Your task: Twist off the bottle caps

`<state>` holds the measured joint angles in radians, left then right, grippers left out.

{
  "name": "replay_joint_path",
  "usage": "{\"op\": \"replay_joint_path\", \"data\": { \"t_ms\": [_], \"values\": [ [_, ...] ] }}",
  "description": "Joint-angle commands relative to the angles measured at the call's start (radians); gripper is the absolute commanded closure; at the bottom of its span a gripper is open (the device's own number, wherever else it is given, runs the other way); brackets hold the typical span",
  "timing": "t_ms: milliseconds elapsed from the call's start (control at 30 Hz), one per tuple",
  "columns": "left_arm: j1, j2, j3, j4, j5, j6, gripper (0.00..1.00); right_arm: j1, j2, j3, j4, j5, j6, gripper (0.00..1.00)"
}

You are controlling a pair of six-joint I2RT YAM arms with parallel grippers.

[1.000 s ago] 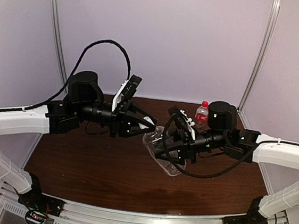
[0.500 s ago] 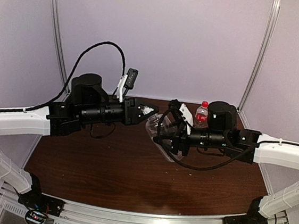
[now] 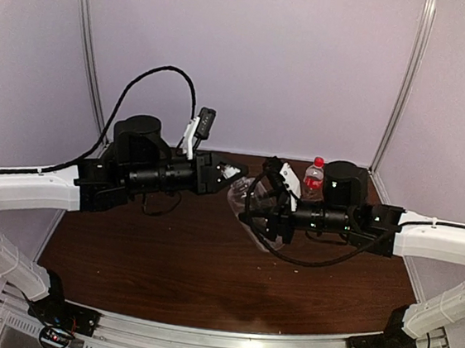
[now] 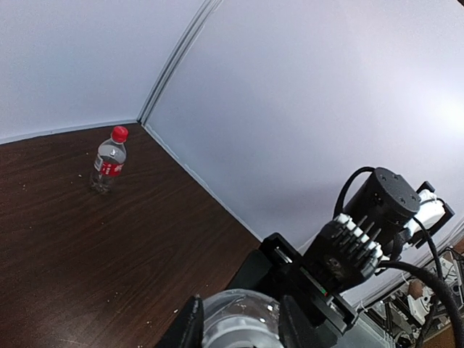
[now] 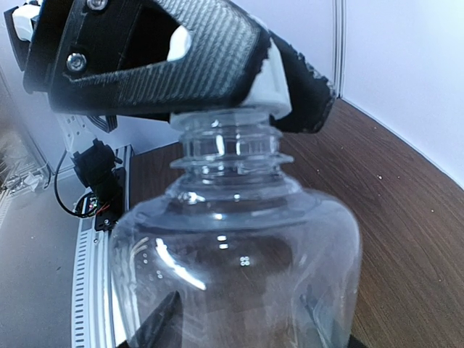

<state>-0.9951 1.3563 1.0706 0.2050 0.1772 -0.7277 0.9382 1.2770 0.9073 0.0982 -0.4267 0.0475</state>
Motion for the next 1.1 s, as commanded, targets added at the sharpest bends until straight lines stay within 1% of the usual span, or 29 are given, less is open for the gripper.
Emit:
{"op": "replay_joint_path", "data": {
  "t_ms": [0,67,167,267,367,567,600,667,767,800,967,1067],
  "values": [
    [0.008,-0.02,0.028,-0.045,-0.082,-0.007,0.65,-0.02,-0.038,-0.024,0.01,0.076,0.028,0.63],
    [0.008,-0.003,0.034,-0.059,-0.079,-0.022,0.61,-0.019,-0.044,-0.027,0.016,0.099,0.029,0.63],
    [0.007,0.019,0.037,-0.051,-0.047,-0.041,0.58,-0.021,-0.041,-0.023,0.017,0.103,0.023,0.64],
    [0.007,0.028,0.029,-0.017,-0.024,-0.046,0.57,-0.019,-0.037,-0.025,0.028,0.088,0.019,0.64],
    [0.008,0.022,0.027,-0.017,-0.037,-0.038,0.58,-0.019,-0.033,-0.025,0.028,0.063,0.018,0.64],
    [0.01,-0.074,-0.005,-0.089,-0.161,0.09,0.58,-0.027,-0.068,-0.064,-0.011,0.107,0.004,0.64],
    [0.009,-0.097,-0.02,-0.096,-0.203,0.117,0.57,-0.029,-0.077,-0.072,-0.016,0.111,0.007,0.64],
    [0.009,-0.15,-0.06,-0.106,-0.249,0.165,0.54,-0.033,-0.109,-0.091,-0.024,0.129,0.013,0.63],
    [0.01,-0.219,-0.14,-0.113,-0.299,0.213,0.46,-0.049,-0.146,-0.116,-0.048,0.177,0.038,0.63],
    [0.009,-0.239,-0.168,-0.109,-0.299,0.221,0.44,-0.059,-0.156,-0.118,-0.067,0.189,0.048,0.63],
    [0.009,-0.271,-0.322,-0.029,-0.19,0.261,0.4,-0.095,-0.196,-0.16,-0.091,0.241,0.118,0.63],
    [0.01,-0.263,-0.368,0.03,-0.123,0.285,0.37,-0.104,-0.203,-0.198,-0.091,0.251,0.145,0.61]
  ]
}}
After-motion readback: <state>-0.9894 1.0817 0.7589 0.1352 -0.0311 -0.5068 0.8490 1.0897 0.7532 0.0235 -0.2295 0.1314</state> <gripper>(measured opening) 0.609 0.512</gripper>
